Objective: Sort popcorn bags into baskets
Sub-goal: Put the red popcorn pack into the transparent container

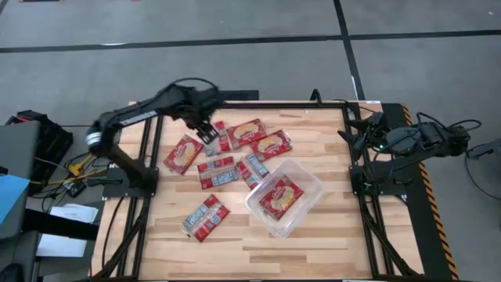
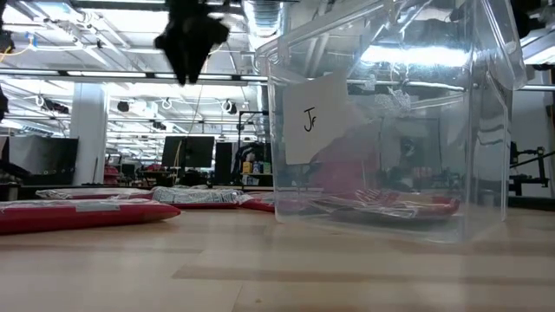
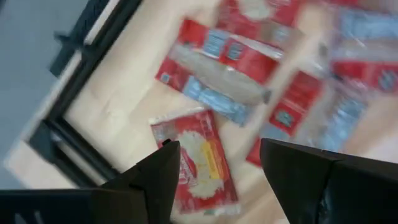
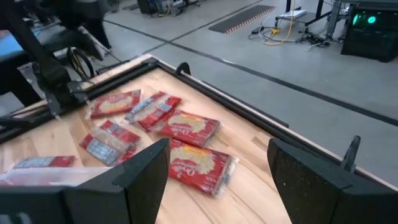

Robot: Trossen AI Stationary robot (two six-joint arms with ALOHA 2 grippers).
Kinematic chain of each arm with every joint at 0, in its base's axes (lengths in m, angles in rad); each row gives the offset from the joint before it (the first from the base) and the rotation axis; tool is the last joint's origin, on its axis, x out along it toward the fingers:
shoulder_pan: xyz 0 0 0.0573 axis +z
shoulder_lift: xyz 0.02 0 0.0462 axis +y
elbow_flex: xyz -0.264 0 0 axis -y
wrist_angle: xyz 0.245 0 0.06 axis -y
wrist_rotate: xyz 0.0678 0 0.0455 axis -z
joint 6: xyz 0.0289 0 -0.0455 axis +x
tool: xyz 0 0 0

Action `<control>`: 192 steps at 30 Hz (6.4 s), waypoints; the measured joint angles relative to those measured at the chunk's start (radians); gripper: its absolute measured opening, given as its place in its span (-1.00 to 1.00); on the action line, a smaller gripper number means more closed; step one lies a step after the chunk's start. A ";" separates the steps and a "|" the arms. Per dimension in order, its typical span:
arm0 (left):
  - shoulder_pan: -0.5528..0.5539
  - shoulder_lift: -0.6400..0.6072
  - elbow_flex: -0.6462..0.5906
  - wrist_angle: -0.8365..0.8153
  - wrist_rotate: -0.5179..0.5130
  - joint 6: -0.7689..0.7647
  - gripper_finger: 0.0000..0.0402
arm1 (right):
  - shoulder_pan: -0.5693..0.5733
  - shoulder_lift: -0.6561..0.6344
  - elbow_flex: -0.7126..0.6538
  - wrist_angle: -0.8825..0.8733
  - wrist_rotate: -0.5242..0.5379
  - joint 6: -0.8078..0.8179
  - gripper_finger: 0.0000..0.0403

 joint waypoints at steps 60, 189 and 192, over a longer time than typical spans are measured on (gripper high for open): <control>0.482 -0.059 -0.823 0.543 0.377 -0.005 -0.99 | 0.000 0.000 0.000 -0.014 0.143 0.056 0.47; -0.385 0.258 0.081 -0.077 -0.070 -0.195 0.50 | 0.000 -0.002 0.000 -0.171 0.079 0.089 0.47; -0.373 0.237 -0.065 0.025 -0.046 -0.148 0.53 | 0.000 -0.002 0.000 -0.171 0.079 0.089 0.47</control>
